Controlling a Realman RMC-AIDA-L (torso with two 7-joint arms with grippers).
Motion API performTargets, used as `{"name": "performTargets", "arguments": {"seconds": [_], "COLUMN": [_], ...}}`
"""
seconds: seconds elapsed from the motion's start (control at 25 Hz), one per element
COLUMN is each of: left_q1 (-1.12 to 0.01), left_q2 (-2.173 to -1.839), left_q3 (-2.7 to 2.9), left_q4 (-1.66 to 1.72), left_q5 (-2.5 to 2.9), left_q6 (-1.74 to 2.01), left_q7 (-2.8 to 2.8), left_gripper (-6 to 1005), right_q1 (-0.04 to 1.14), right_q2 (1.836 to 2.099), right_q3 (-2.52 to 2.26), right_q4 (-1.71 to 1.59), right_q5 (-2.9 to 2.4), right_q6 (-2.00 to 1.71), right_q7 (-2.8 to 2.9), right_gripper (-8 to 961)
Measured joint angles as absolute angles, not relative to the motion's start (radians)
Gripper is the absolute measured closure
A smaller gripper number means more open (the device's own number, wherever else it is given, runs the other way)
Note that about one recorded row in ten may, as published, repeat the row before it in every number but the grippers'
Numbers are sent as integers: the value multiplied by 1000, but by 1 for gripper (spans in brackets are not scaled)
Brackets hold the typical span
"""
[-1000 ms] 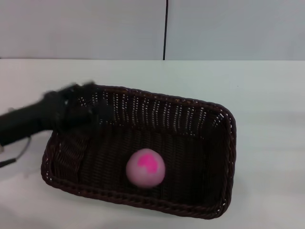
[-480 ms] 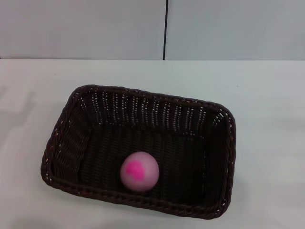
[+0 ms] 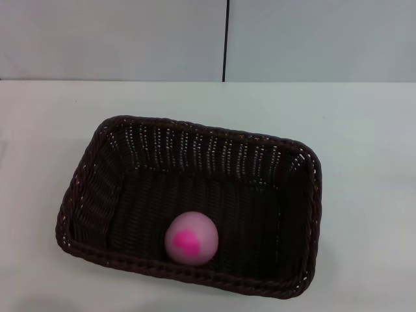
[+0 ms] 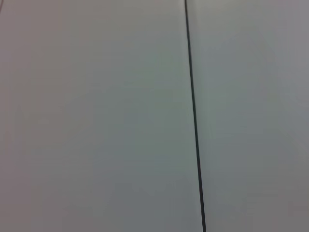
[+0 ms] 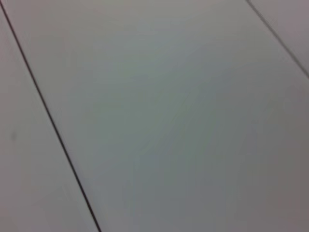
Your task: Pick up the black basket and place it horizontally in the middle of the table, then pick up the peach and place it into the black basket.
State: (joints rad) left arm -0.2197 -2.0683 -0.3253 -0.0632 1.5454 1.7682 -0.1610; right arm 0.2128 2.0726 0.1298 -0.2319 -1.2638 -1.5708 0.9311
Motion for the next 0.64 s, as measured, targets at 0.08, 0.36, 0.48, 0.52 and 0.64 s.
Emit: {"name": "performTargets", "arguments": {"seconds": [0.08, 0.36, 0.48, 0.52, 0.64], "left_q1": [-223, -232, -238, -238, -243], "left_q2": [-2068, -2066, -2065, -2065, -2063], "left_q3": [-327, -337, -350, -350, -355], "left_q4": [-65, -76, -80, -80, -79], "left_q5": [1545, 1545, 1545, 1545, 1545], "left_q6": [1764, 1758, 1748, 1748, 1742], "left_q7": [-166, -172, -182, -182, -216], "left_gripper": [153, 153, 153, 153, 153], "right_q1": [213, 216, 219, 219, 222], "right_q2": [2073, 2074, 2074, 2074, 2074], "right_q3": [133, 140, 159, 170, 204], "right_q4": [-231, -230, -227, -223, -213], "right_q5": [-1264, -1264, -1264, -1264, -1264], "right_q6": [-1570, -1562, -1556, -1556, -1555], "right_q7": [930, 928, 928, 928, 928], "right_gripper": [451, 451, 451, 451, 451]}}
